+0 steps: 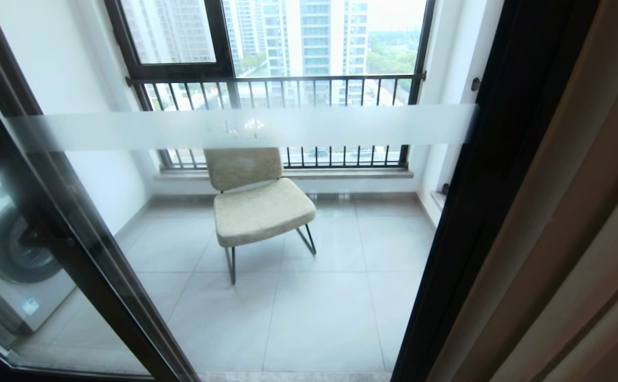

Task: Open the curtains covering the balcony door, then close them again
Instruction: Pull the inner curtains open on both sides

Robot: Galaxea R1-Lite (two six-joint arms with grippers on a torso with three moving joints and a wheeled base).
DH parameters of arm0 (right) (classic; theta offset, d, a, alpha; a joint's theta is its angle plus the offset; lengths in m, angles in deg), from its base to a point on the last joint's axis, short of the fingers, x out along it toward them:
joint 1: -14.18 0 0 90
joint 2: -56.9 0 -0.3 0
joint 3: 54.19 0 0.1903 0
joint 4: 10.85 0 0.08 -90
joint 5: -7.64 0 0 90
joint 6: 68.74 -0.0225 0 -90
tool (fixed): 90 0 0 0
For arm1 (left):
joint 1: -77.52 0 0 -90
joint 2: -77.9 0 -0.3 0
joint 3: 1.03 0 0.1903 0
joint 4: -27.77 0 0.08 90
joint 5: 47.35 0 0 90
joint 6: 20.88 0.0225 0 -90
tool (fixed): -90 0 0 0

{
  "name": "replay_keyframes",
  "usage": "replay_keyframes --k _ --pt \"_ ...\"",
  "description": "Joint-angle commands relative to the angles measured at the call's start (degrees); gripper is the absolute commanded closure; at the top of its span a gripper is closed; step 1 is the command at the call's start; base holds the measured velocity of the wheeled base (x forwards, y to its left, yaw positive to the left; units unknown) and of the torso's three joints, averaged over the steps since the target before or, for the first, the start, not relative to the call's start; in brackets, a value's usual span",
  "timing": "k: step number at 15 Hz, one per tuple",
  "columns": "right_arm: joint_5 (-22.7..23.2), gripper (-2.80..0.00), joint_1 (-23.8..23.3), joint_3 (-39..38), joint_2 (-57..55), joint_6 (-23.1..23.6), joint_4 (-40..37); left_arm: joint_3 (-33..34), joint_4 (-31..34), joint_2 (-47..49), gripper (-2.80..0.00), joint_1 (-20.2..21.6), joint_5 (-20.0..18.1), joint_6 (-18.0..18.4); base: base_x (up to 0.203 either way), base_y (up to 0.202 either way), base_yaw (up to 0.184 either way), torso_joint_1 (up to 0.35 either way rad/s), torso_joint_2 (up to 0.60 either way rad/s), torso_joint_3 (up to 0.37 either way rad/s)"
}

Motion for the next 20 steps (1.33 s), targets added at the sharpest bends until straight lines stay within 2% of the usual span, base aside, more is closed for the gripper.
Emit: replay_keyframes --k 1,2,4,7,13,17,20 --pt "2.2 0.0 0.6 -1.5 2.0 0.2 0.2 0.0 0.0 0.0 0.0 0.0 0.0 0.0 0.0 0.0 0.0 0.0 0.0 0.0" --pt "4.9 0.0 0.8 -3.1 3.5 0.3 0.3 0.0 0.0 0.0 0.0 0.0 0.0 0.0 0.0 0.0 0.0 0.0 0.0 0.0" --pt "7.5 0.0 2.2 -5.9 6.5 0.4 0.4 0.0 0.0 0.0 0.0 0.0 0.0 0.0 0.0 0.0 0.0 0.0 0.0 0.0" --pt "12.6 0.0 6.5 -11.0 11.9 0.4 0.9 0.0 0.0 0.0 0.0 0.0 0.0 0.0 0.0 0.0 0.0 0.0 0.0 0.0" --pt "24.5 0.0 22.8 -25.8 24.7 0.2 7.0 0.0 0.0 0.0 0.0 0.0 0.0 0.0 0.0 0.0 0.0 0.0 0.0 0.0" --pt "26.5 0.0 32.1 -31.8 29.4 0.2 8.1 0.0 0.0 -0.1 0.0 0.0 0.0 0.0 0.0 0.0 0.0 0.0 0.0 0.0" --pt "26.6 0.0 34.9 -33.4 30.7 0.2 8.2 0.0 0.0 0.0 0.0 0.0 0.0 0.0 0.0 0.0 0.0 0.0 0.0 0.0"
